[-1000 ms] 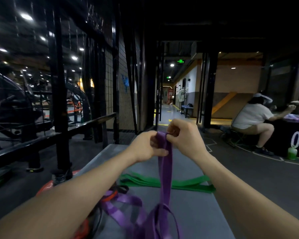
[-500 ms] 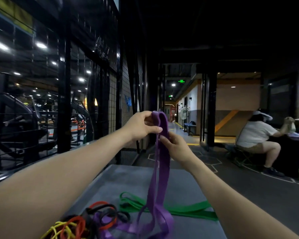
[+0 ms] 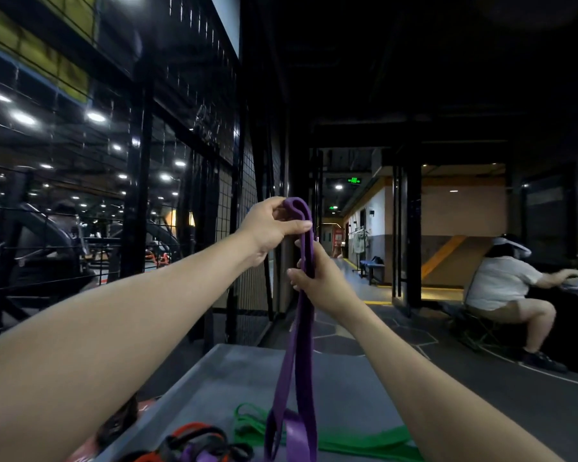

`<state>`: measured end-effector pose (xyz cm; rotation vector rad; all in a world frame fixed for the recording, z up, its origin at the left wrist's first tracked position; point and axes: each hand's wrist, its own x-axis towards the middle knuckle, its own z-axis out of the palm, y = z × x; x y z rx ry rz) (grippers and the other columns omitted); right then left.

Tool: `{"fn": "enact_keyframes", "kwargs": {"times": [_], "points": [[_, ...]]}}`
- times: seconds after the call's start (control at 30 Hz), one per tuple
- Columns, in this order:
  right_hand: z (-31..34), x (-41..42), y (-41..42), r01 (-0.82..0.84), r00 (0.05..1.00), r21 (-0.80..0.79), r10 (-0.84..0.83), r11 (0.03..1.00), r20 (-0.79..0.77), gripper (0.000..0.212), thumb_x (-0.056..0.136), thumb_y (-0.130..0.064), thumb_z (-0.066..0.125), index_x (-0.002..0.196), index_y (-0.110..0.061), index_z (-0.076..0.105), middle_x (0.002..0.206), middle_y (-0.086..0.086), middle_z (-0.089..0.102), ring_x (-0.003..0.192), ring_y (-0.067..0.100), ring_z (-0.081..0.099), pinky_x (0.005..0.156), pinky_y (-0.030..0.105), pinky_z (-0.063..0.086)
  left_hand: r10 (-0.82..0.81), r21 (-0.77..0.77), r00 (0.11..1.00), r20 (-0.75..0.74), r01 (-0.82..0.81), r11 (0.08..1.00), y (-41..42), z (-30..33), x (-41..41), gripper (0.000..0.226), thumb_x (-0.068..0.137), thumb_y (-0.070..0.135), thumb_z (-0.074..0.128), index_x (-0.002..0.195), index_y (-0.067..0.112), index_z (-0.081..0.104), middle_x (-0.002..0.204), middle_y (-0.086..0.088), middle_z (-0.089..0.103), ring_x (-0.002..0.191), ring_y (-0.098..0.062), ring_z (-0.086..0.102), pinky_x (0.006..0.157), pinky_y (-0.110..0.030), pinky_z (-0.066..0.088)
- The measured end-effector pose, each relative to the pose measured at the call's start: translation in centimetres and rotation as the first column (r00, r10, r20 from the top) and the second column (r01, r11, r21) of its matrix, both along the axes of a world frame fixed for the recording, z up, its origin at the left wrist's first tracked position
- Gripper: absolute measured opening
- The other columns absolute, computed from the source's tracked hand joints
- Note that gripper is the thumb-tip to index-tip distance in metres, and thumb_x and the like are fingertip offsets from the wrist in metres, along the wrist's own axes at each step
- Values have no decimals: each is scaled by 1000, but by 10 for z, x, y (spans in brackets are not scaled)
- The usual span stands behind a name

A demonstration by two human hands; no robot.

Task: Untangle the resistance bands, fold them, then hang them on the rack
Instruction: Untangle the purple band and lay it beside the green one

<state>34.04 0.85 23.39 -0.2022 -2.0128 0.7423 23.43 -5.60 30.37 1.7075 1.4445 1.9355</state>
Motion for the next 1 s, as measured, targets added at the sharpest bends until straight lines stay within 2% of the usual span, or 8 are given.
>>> {"fn": "enact_keyframes", "kwargs": {"times": [0.2, 0.27, 0.4, 0.53, 0.77, 0.83, 0.9, 1.0], "points": [[-20, 3, 13, 143, 978, 55, -150, 988, 145, 23, 86, 1, 51, 109, -1, 56, 68, -1, 42, 62, 15, 40, 60, 30, 38, 9, 88, 987, 162, -23, 996, -13, 4, -11, 33, 77, -8, 66, 107, 3, 55, 96, -5, 62, 96, -20, 62, 86, -30, 53], [-26, 5, 18, 192, 956, 87, -206, 977, 207, 22, 84, 0, 53, 105, -4, 57, 67, 0, 44, 64, 17, 43, 63, 37, 42, 6, 113, 974, 228, -33, 993, -17, 1, -15, 34, 78, -10, 63, 109, 1, 54, 95, -6, 60, 94, -20, 61, 83, -28, 53], [-36, 5, 23, 241, 923, 33, -239, 970, 303, 15, 81, 1, 53, 89, -11, 58, 63, -5, 48, 62, 17, 47, 61, 27, 43, 39, 152, 946, 322, -93, 984, -22, 3, -25, 25, 80, -9, 61, 102, 2, 57, 97, -9, 62, 95, -22, 63, 78, -25, 53], [-49, 6, 32, 280, 895, -43, -245, 959, 373, 19, 85, -4, 49, 69, -16, 48, 59, -4, 47, 54, 13, 43, 53, 25, 36, 107, 144, 920, 377, -172, 974, -30, 5, -37, 21, 80, -5, 63, 98, 6, 59, 105, -11, 64, 101, -23, 63, 84, -28, 51], [-38, 5, 31, 270, 956, -257, -226, 928, 189, 18, 98, -9, 33, 90, -3, 48, 74, 7, 55, 73, 22, 52, 62, 30, 41, -34, 118, 766, 642, -55, 991, -43, -23, -53, 15, 84, -11, 55, 85, 4, 54, 94, -10, 59, 101, -23, 58, 106, -37, 40], [-35, 7, 32, 302, 948, -218, -268, 928, 175, 18, 99, -12, 33, 86, -6, 44, 71, 6, 48, 70, 23, 49, 63, 35, 40, -19, 31, 709, 705, -5, 999, -45, -41, -63, 15, 83, -12, 55, 87, 3, 53, 96, -13, 57, 91, -21, 58, 106, -35, 41], [-34, 11, 36, 367, 918, -96, -344, 925, 200, 16, 98, -11, 35, 83, -8, 42, 68, 4, 43, 64, 20, 43, 61, 34, 37, 86, -188, 756, 649, 50, 981, -48, -60, -72, 13, 79, -9, 61, 86, 2, 55, 98, -13, 58, 85, -19, 58, 100, -35, 45], [-33, 14, 37, 407, 880, 59, -408, 912, 244, 16, 97, -10, 38, 81, -9, 40, 64, 0, 40, 55, 13, 35, 50, 29, 27, 253, -659, 954, 158, -89, 747, -57, -79, -74, 53, 56, 21, 84, 100, 1, 60, 106, -13, 60, 96, -21, 58, 93, -34, 46]]}}
